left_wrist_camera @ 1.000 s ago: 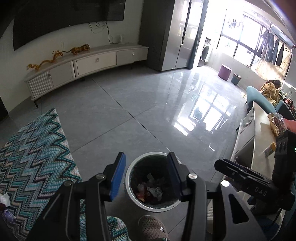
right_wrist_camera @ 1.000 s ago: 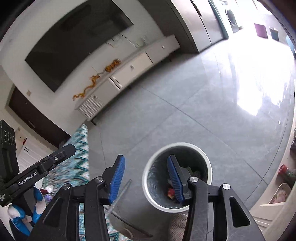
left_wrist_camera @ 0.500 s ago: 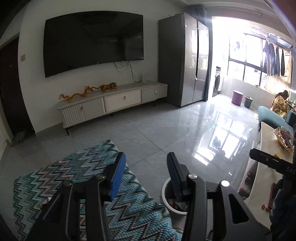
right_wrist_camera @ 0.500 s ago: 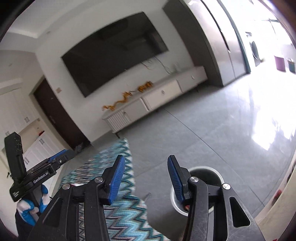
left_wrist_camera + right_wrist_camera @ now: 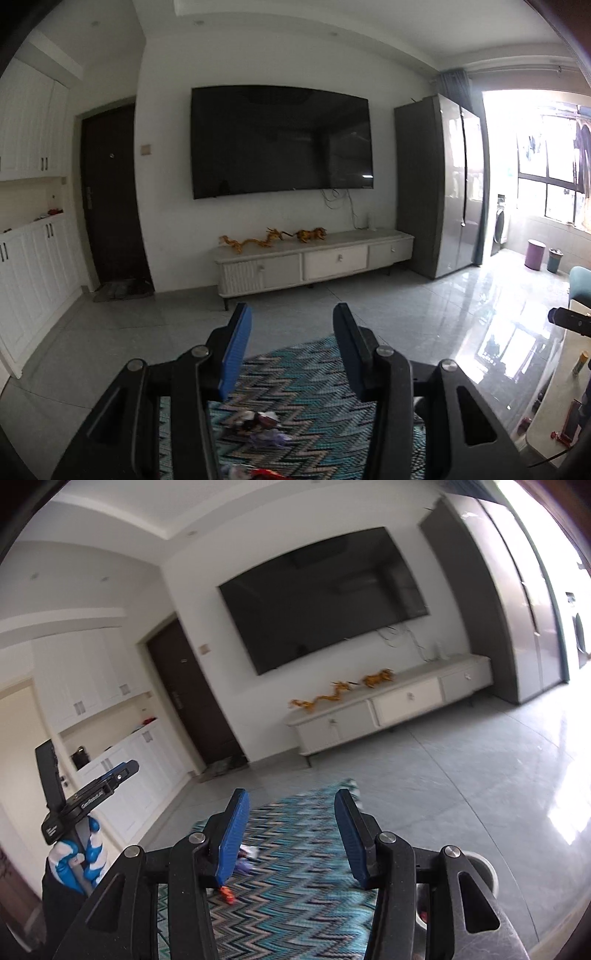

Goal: Collect trash
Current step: 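Move both open tools back over the remaining trash on the rug, then grasp the purple bag with the right tool while the left grasps the red-white chip bag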

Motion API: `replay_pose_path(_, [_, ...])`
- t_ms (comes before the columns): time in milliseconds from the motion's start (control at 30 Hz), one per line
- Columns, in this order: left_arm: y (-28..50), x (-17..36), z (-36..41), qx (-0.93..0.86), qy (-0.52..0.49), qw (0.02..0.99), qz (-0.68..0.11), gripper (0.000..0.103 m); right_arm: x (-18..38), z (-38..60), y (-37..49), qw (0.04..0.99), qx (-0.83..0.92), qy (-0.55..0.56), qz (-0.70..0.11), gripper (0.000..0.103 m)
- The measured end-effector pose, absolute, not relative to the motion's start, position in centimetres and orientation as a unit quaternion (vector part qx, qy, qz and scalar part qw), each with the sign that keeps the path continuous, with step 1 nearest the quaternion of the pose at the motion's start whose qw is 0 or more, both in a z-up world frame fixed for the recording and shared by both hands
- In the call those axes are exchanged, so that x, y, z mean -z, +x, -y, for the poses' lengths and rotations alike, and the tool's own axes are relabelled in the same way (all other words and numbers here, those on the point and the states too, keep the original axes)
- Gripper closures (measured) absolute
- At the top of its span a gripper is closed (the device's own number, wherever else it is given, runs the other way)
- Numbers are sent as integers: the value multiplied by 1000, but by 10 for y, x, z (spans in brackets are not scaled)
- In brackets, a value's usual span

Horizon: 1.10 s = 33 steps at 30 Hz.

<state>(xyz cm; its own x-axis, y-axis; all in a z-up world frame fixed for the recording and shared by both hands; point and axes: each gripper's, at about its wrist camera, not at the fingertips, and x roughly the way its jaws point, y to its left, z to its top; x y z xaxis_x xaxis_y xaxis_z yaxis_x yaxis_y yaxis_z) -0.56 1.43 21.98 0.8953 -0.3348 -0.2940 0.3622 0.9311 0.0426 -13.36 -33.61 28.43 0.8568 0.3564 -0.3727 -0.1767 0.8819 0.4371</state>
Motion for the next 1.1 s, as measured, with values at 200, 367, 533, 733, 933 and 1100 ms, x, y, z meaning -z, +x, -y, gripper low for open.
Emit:
replay_pose_path(200, [2,-215,-54,160,20,977,-142,59,-292,301,-112,937,-183,184,-233,56])
replay_pose_path(367, [24,-154,-73,165,9,967,-196,51,-268,263,-83,927,-202,160,-274,54])
replay_pose_path(533, [38,-70,-74,204,21,944,-260,44,-222,227,-39,904,-223,151,-331,54])
replay_pose_path(733, [52,9,-82,219,1,912,-348,38,-166,186,8,872,-248,140,-397,54])
replay_pose_path(933, [50,57,-73,223,-72,878,-418,38,-117,154,38,845,-267,128,-444,54])
replay_pose_path(1100, [79,78,-65,165,-99,868,-457,35,-90,128,60,829,-281,108,-471,54])
